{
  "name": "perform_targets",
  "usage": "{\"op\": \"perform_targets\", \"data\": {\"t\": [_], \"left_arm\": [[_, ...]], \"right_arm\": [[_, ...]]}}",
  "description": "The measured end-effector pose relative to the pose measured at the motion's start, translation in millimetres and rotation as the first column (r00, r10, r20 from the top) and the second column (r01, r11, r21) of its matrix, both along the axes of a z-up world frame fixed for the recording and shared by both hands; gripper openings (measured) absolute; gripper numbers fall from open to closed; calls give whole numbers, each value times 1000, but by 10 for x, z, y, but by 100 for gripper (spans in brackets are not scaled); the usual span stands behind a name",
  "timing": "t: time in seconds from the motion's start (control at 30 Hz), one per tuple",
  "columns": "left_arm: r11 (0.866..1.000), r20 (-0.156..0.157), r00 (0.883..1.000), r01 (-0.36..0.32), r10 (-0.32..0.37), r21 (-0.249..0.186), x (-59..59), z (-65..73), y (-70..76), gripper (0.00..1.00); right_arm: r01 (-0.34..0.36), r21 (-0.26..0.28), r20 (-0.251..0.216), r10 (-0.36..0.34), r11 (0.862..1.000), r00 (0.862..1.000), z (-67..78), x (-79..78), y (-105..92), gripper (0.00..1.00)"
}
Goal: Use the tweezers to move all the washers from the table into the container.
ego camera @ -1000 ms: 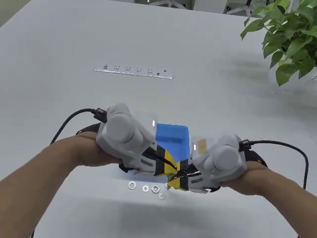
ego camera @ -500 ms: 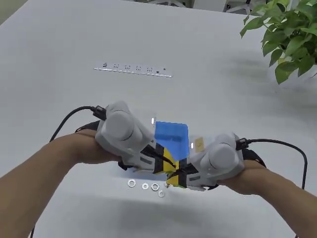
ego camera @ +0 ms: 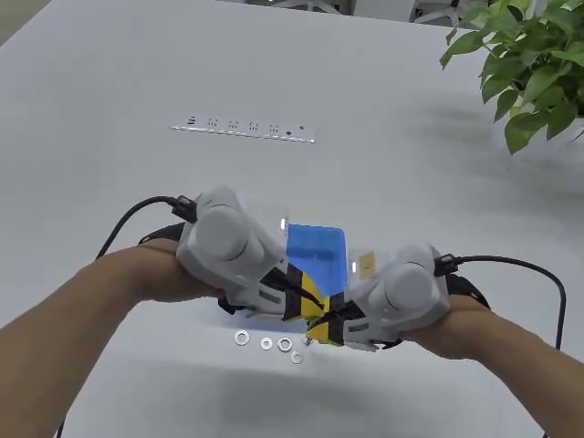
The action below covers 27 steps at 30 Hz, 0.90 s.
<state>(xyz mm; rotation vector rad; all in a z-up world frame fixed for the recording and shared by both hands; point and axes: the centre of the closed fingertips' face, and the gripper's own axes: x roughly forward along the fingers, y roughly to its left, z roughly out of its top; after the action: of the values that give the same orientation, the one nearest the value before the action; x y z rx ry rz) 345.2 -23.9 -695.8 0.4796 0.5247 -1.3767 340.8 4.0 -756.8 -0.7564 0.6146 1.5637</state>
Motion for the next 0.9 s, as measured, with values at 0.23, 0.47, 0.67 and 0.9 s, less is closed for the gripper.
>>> {"op": "perform_targets", "data": {"t": [0.23, 0.47, 0.67, 0.9], "left_arm": [[1000, 1, 1000, -16, 16, -19, 18, 60, 24, 8], [999, 5, 999, -37, 37, -20, 39, 84, 91, 14], [995, 5, 996, -91, 91, -49, 72, 111, 190, 24], [983, -27, 987, -162, 160, -86, 80, 133, 318, 38]], "right_arm": [[-2, -4, 3, 2, 1000, 1000, -4, 9, -5, 4], [-7, -11, 11, 7, 1000, 1000, -1, 12, -6, 4], [-7, -19, 16, 8, 1000, 1000, 3, 22, -28, 4], [3, -6, 14, -3, 1000, 1000, 51, 39, -35, 4]]}}
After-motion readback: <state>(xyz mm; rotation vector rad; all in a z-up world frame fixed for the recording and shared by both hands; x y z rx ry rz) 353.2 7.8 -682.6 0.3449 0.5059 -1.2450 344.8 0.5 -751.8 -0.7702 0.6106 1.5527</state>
